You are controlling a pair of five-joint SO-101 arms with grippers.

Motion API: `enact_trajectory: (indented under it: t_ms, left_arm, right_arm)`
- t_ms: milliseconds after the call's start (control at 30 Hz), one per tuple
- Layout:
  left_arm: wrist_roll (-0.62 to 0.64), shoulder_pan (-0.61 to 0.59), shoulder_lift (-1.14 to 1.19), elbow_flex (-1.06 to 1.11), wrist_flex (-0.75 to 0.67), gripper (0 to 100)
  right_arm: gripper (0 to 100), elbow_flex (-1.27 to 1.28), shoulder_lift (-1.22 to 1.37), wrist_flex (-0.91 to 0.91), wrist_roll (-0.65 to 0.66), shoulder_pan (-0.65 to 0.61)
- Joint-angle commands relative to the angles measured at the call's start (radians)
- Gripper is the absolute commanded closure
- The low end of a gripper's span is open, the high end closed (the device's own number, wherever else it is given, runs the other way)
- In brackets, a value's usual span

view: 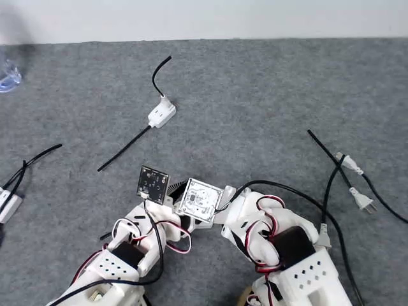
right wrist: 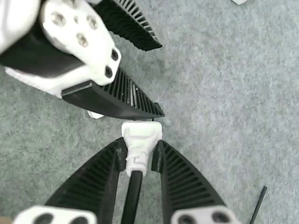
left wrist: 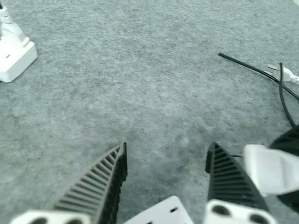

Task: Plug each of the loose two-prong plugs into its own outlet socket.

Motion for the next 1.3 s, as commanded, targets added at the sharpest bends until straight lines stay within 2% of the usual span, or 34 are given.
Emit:
enact_trajectory:
  t_ms: [0,67,300,533,600,733,833,1100,1267]
  left_arm:
    - [0.000,-0.048,-0.005,-0.019,-0.029,74]
    - [0.000,-0.123,-0.005,-0.021,-0.031,74]
    - [0.000,-0.517,-0.005,-0.018,-0.028,74]
    - [0.000,-0.810,-0.005,-0.001,0.000,74]
    - [-0.002,-0.825,-0.005,-0.001,0.002,74]
    - [-0.032,-0.775,-0.003,-0.001,0.032,74]
    - [-0.061,-0.763,-0.005,-0.001,0.035,74]
    - [-0.063,-0.763,-0.005,-0.001,0.035,74]
    - [-0.063,-0.763,-0.005,-0.001,0.035,74]
  right_arm:
    - [99.0,-0.080,-0.018,-0.033,-0.008,-0.008]
    - [99.0,-0.080,-0.010,-0.033,-0.006,-0.008]
    - [99.1,-0.124,0.024,-0.033,0.021,-0.008]
    - [99.1,-0.374,0.446,0.025,0.023,-0.008]
    - [99.1,-0.480,0.581,0.067,0.023,-0.016]
    - [99.1,-0.635,0.814,0.148,0.032,-0.033]
    - [99.0,-0.658,0.943,0.196,0.137,-0.064]
    - [99.0,-0.641,0.992,0.171,0.176,-0.104]
    - [99.0,-0.557,0.998,0.088,0.206,-0.104]
